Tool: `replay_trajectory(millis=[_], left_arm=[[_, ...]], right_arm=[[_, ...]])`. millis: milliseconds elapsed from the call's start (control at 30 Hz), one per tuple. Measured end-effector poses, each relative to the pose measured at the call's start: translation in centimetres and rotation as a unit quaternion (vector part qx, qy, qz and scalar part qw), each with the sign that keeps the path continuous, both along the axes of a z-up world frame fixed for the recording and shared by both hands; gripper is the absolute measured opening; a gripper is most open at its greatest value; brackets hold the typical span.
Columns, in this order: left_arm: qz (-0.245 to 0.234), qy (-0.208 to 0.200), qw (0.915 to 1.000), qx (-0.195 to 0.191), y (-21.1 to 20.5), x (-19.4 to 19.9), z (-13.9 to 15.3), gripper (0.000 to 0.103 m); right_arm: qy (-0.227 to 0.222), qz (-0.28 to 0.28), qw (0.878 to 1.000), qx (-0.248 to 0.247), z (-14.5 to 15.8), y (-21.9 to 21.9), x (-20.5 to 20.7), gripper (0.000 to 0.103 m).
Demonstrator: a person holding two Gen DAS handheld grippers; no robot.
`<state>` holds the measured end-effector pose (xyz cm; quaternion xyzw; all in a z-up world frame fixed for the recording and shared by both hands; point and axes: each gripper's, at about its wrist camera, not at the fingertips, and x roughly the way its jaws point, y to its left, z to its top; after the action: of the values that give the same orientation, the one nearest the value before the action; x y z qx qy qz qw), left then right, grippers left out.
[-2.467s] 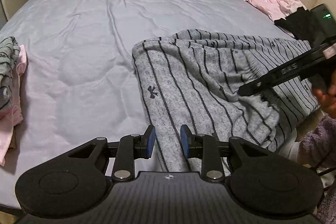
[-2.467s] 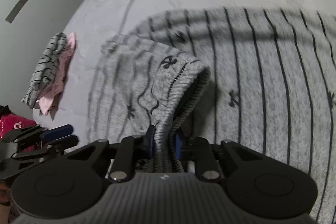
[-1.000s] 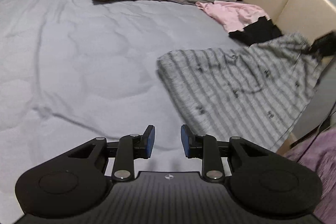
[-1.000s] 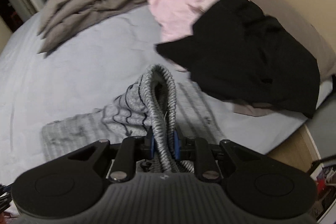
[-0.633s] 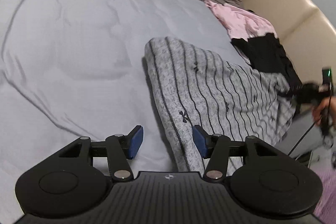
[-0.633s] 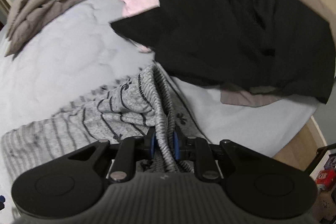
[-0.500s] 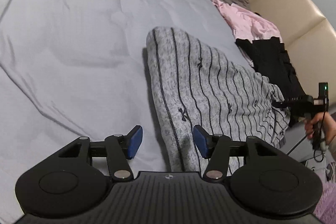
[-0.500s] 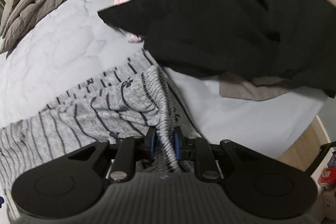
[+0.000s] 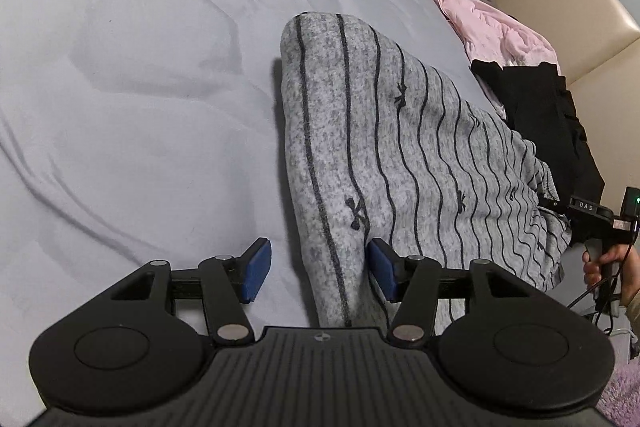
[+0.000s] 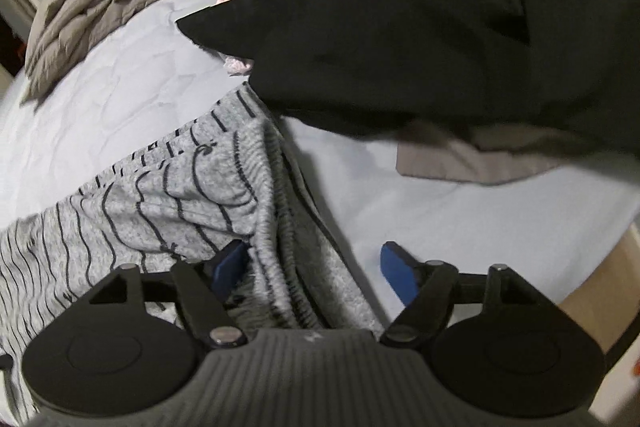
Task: Fold clothes
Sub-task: 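Grasp the folded garment end with the left gripper while the right gripper holds the waistband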
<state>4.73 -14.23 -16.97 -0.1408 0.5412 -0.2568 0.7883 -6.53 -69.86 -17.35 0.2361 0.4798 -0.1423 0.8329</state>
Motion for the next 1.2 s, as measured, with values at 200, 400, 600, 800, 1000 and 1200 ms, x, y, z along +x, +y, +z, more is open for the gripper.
replay_trajectory(millis=[200, 400, 600, 800, 1000, 1200], left_arm=[[0.006, -0.008, 1.0000, 0.002, -1.3, 0.3, -0.1, 0.027], [0.016, -0.039, 0.9991, 0.008, -1.8, -0.4, 1.4, 0.010], [0.004, -0.083, 0.9965, 0.006, -1.2, -1.1, 5.0, 0.008], [0.003, -0.125, 0.9917, 0.031, 1.7, -0.7, 8.6, 0.008], [0.031, -0.141, 0.9864, 0.079, 9.3, -0.3, 11.1, 0.008], [0.082, -0.120, 0.9822, 0.118, 18.7, -0.6, 11.6, 0.008]], right_arm=[[-0.018, 0.008, 1.000, 0.018, 0.3, 1.0, -0.2, 0.044], [-0.015, -0.005, 1.000, -0.006, 1.8, 2.5, 0.0, 0.032], [-0.012, -0.003, 0.999, -0.032, 5.5, 4.4, 0.1, 0.031], [-0.007, 0.013, 0.999, -0.028, 7.5, 8.7, 0.9, 0.030], [0.005, 0.057, 0.998, 0.008, 7.8, 16.0, 4.3, 0.030], [0.002, 0.130, 0.991, 0.034, 8.2, 24.7, 8.7, 0.030]])
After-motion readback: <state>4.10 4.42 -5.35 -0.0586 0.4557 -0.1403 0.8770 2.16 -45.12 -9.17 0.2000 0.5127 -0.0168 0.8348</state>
